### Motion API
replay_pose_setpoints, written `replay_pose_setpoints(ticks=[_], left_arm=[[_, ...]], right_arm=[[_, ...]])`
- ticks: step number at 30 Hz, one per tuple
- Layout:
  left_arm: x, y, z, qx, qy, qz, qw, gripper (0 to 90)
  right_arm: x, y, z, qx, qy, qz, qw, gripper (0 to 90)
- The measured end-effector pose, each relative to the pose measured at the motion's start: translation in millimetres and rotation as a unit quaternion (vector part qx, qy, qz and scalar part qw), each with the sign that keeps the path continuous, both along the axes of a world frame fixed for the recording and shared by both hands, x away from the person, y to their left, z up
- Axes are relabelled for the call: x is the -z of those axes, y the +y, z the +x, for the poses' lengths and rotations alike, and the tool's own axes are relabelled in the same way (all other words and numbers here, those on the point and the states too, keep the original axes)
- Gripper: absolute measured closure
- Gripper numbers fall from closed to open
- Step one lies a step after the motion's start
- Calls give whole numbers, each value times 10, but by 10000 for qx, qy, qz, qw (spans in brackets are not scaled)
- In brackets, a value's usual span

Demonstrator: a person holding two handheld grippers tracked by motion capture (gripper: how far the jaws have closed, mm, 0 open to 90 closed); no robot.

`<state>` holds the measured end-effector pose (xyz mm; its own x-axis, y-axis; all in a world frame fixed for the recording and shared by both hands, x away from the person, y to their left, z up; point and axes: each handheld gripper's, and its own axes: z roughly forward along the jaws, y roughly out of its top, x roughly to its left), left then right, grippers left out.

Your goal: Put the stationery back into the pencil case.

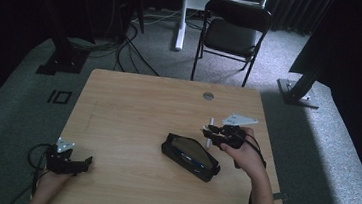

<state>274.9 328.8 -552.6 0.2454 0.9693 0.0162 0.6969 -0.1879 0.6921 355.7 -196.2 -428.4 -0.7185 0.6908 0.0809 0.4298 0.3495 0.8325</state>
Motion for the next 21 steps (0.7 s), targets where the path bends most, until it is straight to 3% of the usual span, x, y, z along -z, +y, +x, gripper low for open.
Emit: replay_pose_setpoints(ticks=[21], left_arm=[[0, -1, 0, -3, -1, -4, 10000, 3]], right_arm=[[13, 247, -129, -750, 27, -292, 9967, 682]])
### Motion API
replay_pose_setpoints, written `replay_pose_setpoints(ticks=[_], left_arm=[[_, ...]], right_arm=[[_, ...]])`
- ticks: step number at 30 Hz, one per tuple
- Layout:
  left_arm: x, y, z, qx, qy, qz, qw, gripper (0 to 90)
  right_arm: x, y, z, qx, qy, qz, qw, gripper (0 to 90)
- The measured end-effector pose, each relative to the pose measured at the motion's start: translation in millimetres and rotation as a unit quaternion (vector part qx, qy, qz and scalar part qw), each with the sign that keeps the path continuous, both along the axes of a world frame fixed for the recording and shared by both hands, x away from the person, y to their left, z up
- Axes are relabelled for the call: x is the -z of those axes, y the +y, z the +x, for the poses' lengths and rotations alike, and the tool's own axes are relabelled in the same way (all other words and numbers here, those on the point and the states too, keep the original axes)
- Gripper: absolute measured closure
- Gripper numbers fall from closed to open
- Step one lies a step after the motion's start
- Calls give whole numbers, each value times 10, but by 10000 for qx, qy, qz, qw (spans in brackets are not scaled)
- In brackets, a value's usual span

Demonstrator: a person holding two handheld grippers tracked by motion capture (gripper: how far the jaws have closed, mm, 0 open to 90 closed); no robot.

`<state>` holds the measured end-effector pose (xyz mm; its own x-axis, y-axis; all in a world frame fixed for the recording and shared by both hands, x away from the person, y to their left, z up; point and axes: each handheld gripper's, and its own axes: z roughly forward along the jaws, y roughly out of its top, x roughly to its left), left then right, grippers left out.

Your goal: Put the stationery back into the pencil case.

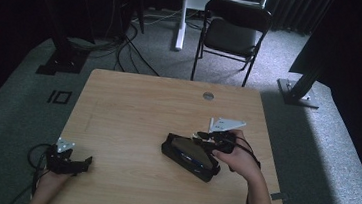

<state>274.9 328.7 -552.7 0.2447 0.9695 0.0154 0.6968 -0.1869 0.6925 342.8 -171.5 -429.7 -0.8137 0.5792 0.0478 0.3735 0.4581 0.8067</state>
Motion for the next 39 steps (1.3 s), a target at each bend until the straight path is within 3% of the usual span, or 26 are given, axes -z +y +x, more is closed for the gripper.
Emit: replay_pose_setpoints(ticks=[5, 15, 23, 28, 32, 39], left_arm=[[0, 0, 0, -1, 0, 1, 10000, 3], [0, 0, 0, -2, 1, -2, 10000, 3], [-1, 0, 0, -1, 3, 2, 10000, 3], [-1, 0, 0, 2, 7, 5, 10000, 3], [-2, 1, -1, 3, 7, 6, 10000, 3], [-1, 0, 0, 3, 7, 5, 10000, 3]], right_arm=[[41, 53, -9, -214, -11, -107, 9997, 682], [163, 160, -16, -596, 263, -464, 9968, 682], [226, 183, 17, -675, 435, -631, 9948, 682], [278, 228, 55, -761, 580, -898, 9913, 682], [298, 278, 52, -800, 537, -1114, 9891, 682], [309, 309, 91, -792, 635, -1187, 9877, 682]])
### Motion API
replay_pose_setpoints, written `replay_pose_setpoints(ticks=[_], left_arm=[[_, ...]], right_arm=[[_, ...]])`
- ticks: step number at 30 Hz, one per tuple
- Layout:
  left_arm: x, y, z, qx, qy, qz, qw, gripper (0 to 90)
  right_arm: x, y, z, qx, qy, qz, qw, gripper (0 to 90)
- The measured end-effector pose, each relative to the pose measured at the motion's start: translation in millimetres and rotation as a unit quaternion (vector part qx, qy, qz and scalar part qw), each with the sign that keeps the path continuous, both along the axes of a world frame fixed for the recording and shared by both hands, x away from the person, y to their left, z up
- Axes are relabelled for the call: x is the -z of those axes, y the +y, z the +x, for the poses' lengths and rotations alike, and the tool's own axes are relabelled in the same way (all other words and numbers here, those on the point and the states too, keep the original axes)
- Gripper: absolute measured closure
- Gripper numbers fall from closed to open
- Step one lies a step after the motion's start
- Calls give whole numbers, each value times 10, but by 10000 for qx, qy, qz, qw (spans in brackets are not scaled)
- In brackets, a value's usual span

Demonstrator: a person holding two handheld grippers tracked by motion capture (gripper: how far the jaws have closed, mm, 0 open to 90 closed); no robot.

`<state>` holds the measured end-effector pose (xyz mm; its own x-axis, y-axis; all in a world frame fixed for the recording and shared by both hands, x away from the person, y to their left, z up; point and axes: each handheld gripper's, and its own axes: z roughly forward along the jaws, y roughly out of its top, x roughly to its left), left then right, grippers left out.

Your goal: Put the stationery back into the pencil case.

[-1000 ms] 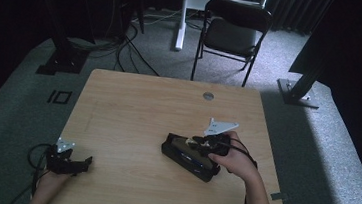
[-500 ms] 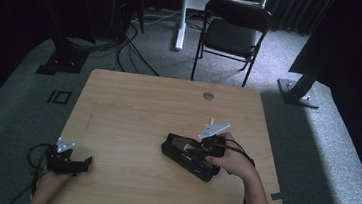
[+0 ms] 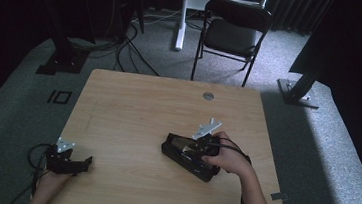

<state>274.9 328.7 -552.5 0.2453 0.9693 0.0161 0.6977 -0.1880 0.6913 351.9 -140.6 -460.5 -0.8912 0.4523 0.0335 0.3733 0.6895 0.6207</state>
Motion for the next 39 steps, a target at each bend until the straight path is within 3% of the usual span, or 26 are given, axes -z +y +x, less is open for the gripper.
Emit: replay_pose_setpoints(ticks=[28, 39], left_arm=[[0, 0, 0, 1, 0, 2, 10000, 3], [0, 0, 0, 0, 1, 0, 10000, 3]], right_arm=[[201, 155, 105, -123, 348, -576, 9977, 681], [246, 199, 148, -100, 451, -690, 9965, 680]])
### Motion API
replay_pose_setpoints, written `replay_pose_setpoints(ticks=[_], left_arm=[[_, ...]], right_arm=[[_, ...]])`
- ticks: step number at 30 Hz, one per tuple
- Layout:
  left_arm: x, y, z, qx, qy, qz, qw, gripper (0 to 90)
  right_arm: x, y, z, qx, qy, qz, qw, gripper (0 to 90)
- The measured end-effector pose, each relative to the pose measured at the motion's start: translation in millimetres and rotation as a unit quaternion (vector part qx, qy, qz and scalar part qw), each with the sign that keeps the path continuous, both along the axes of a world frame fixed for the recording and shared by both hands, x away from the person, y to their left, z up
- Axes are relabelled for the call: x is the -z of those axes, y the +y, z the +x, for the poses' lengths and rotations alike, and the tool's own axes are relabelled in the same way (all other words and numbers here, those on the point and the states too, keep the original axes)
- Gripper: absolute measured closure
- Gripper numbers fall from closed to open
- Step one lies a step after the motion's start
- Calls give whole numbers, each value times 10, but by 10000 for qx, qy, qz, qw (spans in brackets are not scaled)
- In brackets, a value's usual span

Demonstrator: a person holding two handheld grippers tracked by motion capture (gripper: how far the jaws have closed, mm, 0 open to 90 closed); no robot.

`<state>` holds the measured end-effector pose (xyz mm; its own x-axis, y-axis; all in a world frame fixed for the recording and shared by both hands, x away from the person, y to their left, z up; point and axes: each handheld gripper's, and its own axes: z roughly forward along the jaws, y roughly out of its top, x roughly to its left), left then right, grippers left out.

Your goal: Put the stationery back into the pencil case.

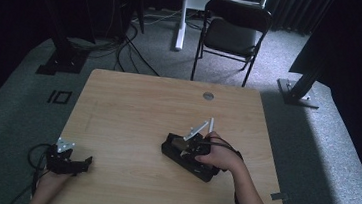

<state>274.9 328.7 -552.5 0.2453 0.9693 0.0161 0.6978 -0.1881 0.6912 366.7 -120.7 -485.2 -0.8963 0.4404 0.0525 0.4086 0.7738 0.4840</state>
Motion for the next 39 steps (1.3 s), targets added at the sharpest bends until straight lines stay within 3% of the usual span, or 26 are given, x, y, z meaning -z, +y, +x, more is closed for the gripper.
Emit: replay_pose_setpoints(ticks=[11, 18, 30, 39], left_arm=[[0, 0, 0, 1, -1, 1, 10000, 3], [0, 0, 0, 1, 0, 1, 10000, 3], [0, 0, 0, 0, 0, 1, 10000, 3], [0, 0, 0, 0, -1, 1, 10000, 3]], right_arm=[[14, 16, 10, -5, 37, -96, 9999, 673], [-66, -21, -19, -33, -27, 54, 10000, 665], [-285, -162, -45, -2, -233, 556, 9982, 672], [-392, -273, -37, 191, -347, 924, 9949, 671]])
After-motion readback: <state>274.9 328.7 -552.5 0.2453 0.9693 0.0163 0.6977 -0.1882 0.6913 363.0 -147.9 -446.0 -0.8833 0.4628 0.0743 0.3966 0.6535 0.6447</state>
